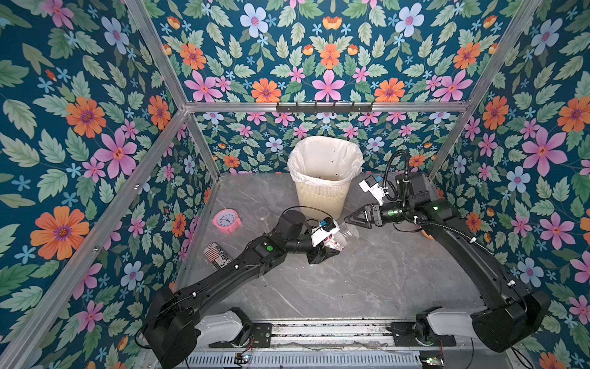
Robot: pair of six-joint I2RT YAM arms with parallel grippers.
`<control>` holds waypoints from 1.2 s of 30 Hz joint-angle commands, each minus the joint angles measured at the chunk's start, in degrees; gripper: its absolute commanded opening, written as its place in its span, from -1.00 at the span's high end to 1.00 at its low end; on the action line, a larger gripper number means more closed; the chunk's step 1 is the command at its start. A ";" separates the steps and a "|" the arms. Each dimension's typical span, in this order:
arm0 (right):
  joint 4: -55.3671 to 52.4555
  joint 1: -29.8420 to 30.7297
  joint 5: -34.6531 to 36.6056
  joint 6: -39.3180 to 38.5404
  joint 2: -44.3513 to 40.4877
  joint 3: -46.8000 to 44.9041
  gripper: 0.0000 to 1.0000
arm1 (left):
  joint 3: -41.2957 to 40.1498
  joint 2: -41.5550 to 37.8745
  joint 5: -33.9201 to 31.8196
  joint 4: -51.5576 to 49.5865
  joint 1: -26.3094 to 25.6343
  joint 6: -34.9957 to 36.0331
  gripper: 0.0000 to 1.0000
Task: Empty the moldy dried flower tea in the jars
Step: Unscrew the lid from the jar.
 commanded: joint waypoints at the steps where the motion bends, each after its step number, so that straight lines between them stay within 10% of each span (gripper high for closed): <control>1: 4.27 1.02 4.56 7.36 1.25 -0.28 -0.94 | -0.21 -0.13 -9.05 4.20 -0.02 1.68 -0.09; 15: 5.71 3.88 1.27 8.35 5.54 0.82 -0.60 | -1.43 -0.91 -11.57 4.29 -0.01 2.52 -0.08; 23: 3.19 3.85 -6.95 -3.04 2.49 -0.47 -0.25 | 2.00 -0.56 6.70 -0.87 -0.08 0.68 -0.08; 36: 1.45 3.84 -23.42 -28.13 -6.89 -6.46 -0.33 | 5.19 2.13 25.58 -3.52 -0.01 -4.89 -0.12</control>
